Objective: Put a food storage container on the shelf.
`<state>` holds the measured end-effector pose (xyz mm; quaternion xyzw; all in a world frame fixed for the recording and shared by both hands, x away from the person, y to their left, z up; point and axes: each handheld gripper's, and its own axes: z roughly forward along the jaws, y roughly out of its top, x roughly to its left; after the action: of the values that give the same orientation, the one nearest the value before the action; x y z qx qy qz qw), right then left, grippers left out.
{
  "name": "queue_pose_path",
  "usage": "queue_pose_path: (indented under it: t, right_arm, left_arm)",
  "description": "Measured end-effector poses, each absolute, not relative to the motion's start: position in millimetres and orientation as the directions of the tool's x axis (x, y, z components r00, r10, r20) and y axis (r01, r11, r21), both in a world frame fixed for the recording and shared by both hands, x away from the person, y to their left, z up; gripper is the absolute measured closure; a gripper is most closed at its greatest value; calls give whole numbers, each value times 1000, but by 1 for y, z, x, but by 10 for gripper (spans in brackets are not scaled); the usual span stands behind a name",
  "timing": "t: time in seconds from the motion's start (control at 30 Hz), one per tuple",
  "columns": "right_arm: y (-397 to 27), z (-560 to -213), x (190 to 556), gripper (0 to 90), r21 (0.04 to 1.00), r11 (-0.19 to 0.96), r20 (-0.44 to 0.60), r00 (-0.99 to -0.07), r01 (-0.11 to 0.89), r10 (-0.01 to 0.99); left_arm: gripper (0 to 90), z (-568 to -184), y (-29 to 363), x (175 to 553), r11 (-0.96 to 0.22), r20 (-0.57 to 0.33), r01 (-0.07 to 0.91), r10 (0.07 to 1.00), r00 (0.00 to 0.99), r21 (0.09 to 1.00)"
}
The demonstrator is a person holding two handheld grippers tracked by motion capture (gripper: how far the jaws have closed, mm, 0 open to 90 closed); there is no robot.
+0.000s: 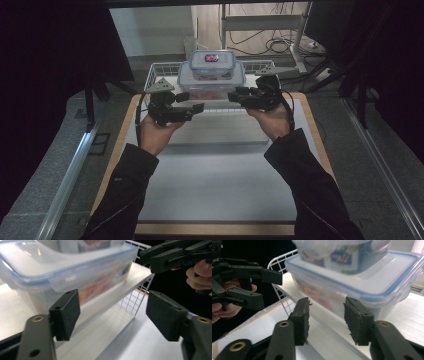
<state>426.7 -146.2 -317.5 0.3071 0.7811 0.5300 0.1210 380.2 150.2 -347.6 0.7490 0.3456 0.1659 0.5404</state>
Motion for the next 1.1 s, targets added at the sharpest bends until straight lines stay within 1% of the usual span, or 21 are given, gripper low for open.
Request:
queue_pose_path:
  t: [0.07, 0.2, 0.4, 0.57, 0.7, 0.83, 0.97, 1.1]
  right_arm:
    - [-145, -320, 423, 505, 900, 262, 128, -787, 348, 604]
    - [-143, -326, 414, 438, 898, 294, 96, -798, 328, 595]
    - [-143, -335, 402, 367, 890, 341, 55, -813, 304, 580]
    - [-146, -344, 392, 312, 882, 361, 45, -817, 302, 574]
    - [-151, -353, 384, 265, 876, 372, 45, -820, 307, 570]
    - [-158, -364, 373, 176, 871, 378, 40, -814, 312, 580]
    - [-164, -375, 364, 122, 870, 381, 37, -810, 314, 585]
    - [-169, -388, 354, 80, 861, 405, 12, -808, 308, 589]
  left_arm:
    - [229, -352, 149, 376, -186, -125, 342, 691, 712, 921]
    - [196, -360, 147, 367, -225, -86, 327, 692, 717, 918]
    - [145, -368, 147, 354, -236, -91, 336, 682, 726, 912]
    - [102, -379, 148, 343, -250, -94, 350, 679, 728, 903]
    - [80, -390, 149, 334, -273, -87, 357, 674, 734, 893]
    - [72, -401, 150, 322, -294, -72, 357, 673, 736, 887]
    - [61, -413, 152, 310, -308, -56, 358, 683, 728, 882]
    - [39, -427, 154, 298, -331, -33, 358, 693, 720, 873]
